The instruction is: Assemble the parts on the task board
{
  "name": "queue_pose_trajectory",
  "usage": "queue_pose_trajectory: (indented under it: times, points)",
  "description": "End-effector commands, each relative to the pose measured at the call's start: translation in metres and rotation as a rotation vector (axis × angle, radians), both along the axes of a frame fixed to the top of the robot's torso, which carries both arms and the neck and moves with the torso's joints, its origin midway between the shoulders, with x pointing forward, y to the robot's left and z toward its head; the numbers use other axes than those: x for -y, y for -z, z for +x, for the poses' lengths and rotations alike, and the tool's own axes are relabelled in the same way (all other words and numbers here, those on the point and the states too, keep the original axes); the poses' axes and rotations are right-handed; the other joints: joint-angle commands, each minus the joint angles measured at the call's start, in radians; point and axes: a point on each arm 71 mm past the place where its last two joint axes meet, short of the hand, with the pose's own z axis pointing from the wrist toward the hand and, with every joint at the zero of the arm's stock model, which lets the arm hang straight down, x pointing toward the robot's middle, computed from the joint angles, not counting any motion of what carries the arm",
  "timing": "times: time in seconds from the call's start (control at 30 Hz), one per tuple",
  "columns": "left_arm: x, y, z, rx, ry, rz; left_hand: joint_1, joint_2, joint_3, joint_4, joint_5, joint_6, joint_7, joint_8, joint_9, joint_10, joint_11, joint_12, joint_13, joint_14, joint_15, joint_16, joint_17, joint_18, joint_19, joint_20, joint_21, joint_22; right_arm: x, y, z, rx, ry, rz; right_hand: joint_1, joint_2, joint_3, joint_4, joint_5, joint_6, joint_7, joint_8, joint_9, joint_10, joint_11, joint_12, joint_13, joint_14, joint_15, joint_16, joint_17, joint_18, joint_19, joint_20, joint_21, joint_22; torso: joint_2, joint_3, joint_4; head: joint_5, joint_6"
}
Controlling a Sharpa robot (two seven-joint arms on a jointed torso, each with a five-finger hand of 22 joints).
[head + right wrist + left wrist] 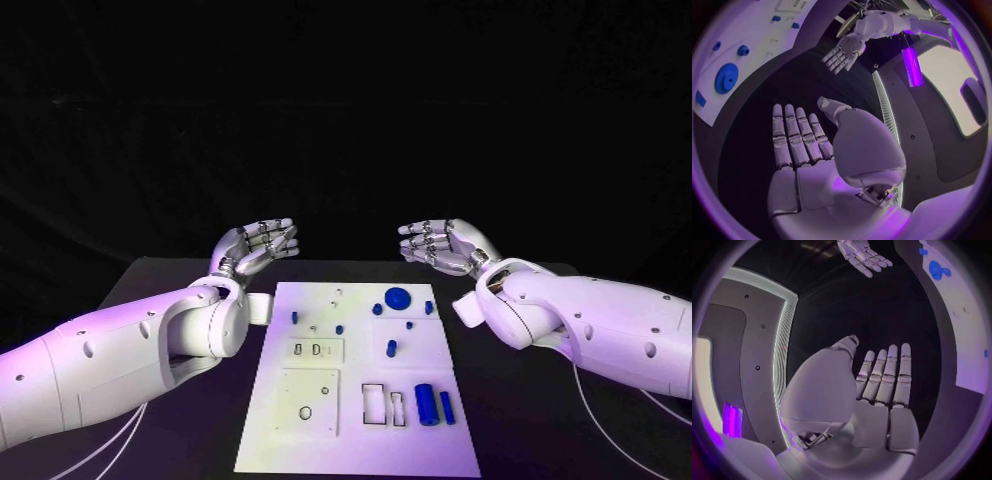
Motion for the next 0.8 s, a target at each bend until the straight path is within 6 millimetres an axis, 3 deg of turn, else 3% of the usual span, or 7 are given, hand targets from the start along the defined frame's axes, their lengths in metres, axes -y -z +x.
queue_pose_trajectory:
  times: [0.03,0.2,0.3,0.53,0.7,0.8]
  points:
    - [0.004,-0.006,-0.003,0.019,0.083,0.005,0.023,-0.016,0.062,-0.002,0.000,0.128,0.043,0.036,0.017,0.161,-0.023,0.007,0.003,0.149,-0.039,0.047,0.040,0.029,0.145,-0.031,0.088,0.031,-0.003,-0.007,0.001,0.101,-0.052,-0.164,0.021,-0.036,0.052,-0.026,0.001,0.143,0.062,0.031,0.017,0.157,-0.030,-0.013,0.005,0.154,-0.037,0.032,0.018,0.026,0.111,-0.021,0.058,0.018,0.023,0.0013,0.0041,-0.005,0.001]
    - [0.003,-0.016,-0.008,0.029,0.107,0.010,0.019,-0.032,0.079,-0.004,-0.001,0.143,0.042,0.035,0.017,0.194,-0.028,0.000,0.005,0.167,-0.045,0.049,0.051,0.028,0.158,-0.039,0.103,0.034,-0.004,-0.015,0.005,0.132,-0.093,-0.280,0.011,-0.058,0.054,-0.028,-0.001,0.170,0.050,0.037,0.020,0.195,-0.043,-0.024,0.007,0.217,-0.056,0.051,0.038,0.026,0.146,-0.038,0.090,0.033,0.044,0.0009,0.0040,-0.008,0.004]
    - [0.004,-0.023,-0.013,0.034,0.128,0.005,0.018,-0.038,0.084,-0.005,-0.001,0.148,0.041,0.035,0.018,0.202,-0.029,-0.002,0.005,0.172,-0.047,0.051,0.055,0.028,0.161,-0.041,0.107,0.036,-0.007,-0.020,0.006,0.155,-0.130,-0.400,0.000,-0.083,0.034,-0.030,0.012,0.200,0.035,0.051,0.028,0.226,-0.058,-0.028,0.010,0.285,-0.079,0.084,0.076,0.026,0.198,-0.063,0.141,0.058,0.063,-0.0004,0.0075,-0.014,0.004]
    - [0.008,-0.033,-0.024,0.032,0.173,-0.013,0.015,-0.048,0.090,-0.007,-0.002,0.154,0.038,0.035,0.018,0.217,-0.033,-0.005,0.005,0.178,-0.050,0.052,0.060,0.027,0.164,-0.044,0.114,0.038,-0.016,-0.025,0.006,0.196,-0.185,-0.654,-0.002,-0.114,-0.017,-0.037,0.079,0.238,0.004,0.070,0.055,0.269,-0.093,-0.017,0.032,0.426,-0.134,0.229,0.224,0.024,0.289,-0.122,0.297,0.153,0.096,-0.0025,0.0185,-0.026,0.009]
    - [0.010,-0.038,-0.032,0.019,0.193,-0.036,0.007,-0.054,0.090,-0.004,-0.004,0.154,0.037,0.033,0.018,0.220,-0.033,-0.009,0.005,0.178,-0.050,0.050,0.062,0.027,0.165,-0.044,0.118,0.039,-0.022,-0.027,0.005,0.227,-0.197,-0.775,-0.017,-0.126,-0.033,-0.025,0.079,0.248,-0.016,0.073,0.077,0.277,-0.113,-0.003,0.065,0.526,-0.166,0.371,0.367,0.024,0.350,-0.155,0.428,0.241,0.114,-0.0053,0.0266,-0.033,0.015]
    - [0.012,-0.040,-0.036,0.012,0.206,-0.048,0.005,-0.056,0.090,-0.003,-0.004,0.152,0.037,0.031,0.018,0.219,-0.032,-0.012,0.004,0.176,-0.049,0.049,0.063,0.027,0.167,-0.045,0.120,0.040,-0.025,-0.027,0.006,0.243,-0.200,-0.828,-0.020,-0.130,-0.034,-0.017,0.076,0.245,-0.020,0.071,0.089,0.265,-0.119,0.014,0.085,0.552,-0.172,0.432,0.426,0.024,0.365,-0.163,0.478,0.278,0.122,-0.0062,0.0310,-0.035,0.017]
